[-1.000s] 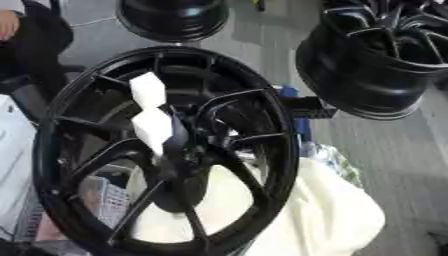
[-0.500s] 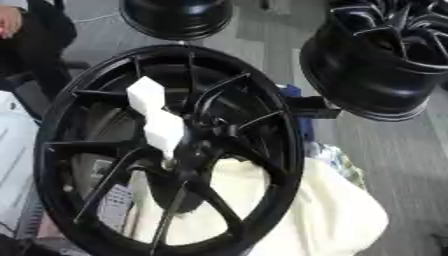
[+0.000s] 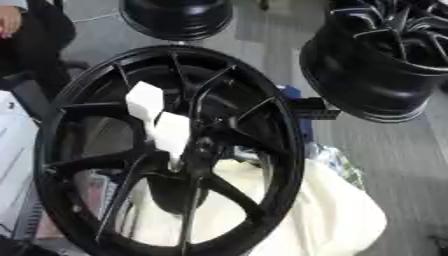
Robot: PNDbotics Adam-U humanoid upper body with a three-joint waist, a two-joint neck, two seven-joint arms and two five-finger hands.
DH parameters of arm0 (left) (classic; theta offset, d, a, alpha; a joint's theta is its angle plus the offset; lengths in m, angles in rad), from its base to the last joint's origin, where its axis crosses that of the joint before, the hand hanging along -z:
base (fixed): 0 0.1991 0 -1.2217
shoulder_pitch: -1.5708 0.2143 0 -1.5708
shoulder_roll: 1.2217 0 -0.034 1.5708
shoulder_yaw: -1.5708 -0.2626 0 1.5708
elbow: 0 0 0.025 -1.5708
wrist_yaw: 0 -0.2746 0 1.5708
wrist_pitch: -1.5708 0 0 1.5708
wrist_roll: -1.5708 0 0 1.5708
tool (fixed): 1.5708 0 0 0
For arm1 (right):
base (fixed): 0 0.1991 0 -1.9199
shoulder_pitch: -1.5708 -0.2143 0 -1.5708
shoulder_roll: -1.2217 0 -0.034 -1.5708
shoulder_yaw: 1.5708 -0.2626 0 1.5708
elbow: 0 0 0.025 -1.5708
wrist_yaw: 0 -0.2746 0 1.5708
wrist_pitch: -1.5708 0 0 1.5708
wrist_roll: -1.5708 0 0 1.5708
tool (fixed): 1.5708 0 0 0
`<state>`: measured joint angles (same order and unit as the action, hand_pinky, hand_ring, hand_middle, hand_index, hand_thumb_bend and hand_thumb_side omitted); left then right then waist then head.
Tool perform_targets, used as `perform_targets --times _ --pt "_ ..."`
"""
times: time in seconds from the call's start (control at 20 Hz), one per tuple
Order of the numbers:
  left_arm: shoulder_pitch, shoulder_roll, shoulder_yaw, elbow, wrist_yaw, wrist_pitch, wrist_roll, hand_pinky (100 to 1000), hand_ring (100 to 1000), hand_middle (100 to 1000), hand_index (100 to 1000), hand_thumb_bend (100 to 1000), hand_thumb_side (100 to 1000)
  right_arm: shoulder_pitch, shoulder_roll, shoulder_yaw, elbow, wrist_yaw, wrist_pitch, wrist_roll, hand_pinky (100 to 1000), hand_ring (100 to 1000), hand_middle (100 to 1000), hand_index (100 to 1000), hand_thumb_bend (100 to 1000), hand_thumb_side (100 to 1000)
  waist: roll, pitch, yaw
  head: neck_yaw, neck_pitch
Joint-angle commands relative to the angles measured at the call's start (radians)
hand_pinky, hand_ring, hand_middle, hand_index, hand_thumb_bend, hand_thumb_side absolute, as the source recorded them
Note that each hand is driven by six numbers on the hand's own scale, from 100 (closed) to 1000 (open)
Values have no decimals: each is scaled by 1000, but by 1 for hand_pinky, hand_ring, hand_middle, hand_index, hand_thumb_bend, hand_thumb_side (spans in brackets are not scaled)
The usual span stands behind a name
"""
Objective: Pull the pin out of the wheel hub.
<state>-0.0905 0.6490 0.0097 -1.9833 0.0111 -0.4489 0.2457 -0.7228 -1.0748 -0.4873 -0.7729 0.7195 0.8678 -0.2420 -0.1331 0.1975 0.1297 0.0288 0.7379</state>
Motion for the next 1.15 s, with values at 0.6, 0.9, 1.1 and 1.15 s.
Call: perform_targets --times 0.6,0.9,1.1,1.15 --pt "-12 23 1 -17 7 -3 -15 821 777 652 841 100 621 4 -63 143 -110 -249 39 -288 460 726 757 883 525 193 5 -14 1 -4 -2" --pt "-25 23 -1 -17 14 -9 -20 821 774 651 840 100 612 49 -54 218 -265 -345 -30 -347 460 680 695 835 392 265 9 -10 3 -5 -6" --pt "-43 31 0 -17 21 -22 -22 821 775 653 840 100 588 101 -25 219 -362 -405 -90 -390 473 691 700 839 331 319 18 -4 3 -1 -10" --pt "-50 35 1 -17 24 -27 -22 821 775 654 840 100 577 116 -17 217 -386 -420 -104 -404 477 691 699 839 344 312 20 -3 3 0 -10"
